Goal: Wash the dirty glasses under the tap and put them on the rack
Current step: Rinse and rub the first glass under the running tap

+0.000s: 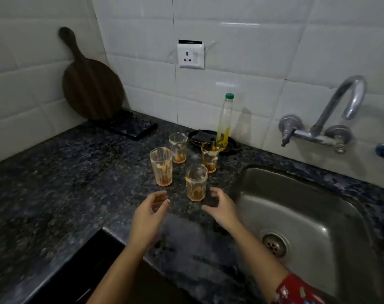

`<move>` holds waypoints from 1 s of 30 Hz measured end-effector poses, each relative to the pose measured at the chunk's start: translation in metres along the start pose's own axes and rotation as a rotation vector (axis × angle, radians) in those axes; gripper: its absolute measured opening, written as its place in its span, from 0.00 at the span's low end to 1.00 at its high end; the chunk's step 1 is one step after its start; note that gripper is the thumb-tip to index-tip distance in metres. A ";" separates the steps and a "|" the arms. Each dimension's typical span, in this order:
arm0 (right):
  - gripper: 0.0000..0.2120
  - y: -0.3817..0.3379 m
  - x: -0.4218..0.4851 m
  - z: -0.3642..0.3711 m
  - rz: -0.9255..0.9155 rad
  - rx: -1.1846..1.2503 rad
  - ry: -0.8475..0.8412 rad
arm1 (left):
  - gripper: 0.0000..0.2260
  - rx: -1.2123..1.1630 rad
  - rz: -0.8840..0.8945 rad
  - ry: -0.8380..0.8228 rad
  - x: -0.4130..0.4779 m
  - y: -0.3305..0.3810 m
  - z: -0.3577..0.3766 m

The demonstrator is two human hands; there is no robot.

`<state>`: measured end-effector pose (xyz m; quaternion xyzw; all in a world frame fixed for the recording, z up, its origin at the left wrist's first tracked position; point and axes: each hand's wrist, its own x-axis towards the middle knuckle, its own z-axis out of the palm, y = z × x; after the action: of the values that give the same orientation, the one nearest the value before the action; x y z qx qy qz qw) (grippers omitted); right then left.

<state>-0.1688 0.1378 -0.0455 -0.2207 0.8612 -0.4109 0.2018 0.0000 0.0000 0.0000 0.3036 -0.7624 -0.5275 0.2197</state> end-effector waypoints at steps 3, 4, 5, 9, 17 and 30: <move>0.35 -0.008 0.021 0.016 -0.035 -0.016 0.144 | 0.11 -0.028 -0.034 -0.025 0.027 -0.006 0.003; 0.33 -0.011 0.026 0.021 -0.029 -0.010 0.169 | 0.11 -0.043 -0.050 -0.043 0.034 -0.007 0.004; 0.30 -0.011 0.033 0.028 -0.025 -0.009 0.191 | 0.11 -0.059 -0.053 -0.057 0.043 -0.008 0.006; 0.27 -0.021 0.042 0.041 0.014 0.048 0.242 | 0.10 -0.067 -0.038 -0.104 0.067 -0.010 0.012; 0.27 0.000 0.022 0.004 0.014 0.244 0.303 | 0.09 -0.078 0.064 -0.234 0.083 0.013 0.051; 0.24 0.078 -0.040 -0.155 0.190 0.250 0.603 | 0.22 -0.020 0.209 -0.472 0.105 0.110 0.225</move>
<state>-0.2350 0.2994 -0.0108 0.0186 0.8418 -0.5395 0.0009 -0.2484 0.1071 0.0265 0.0894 -0.8146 -0.5657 0.0919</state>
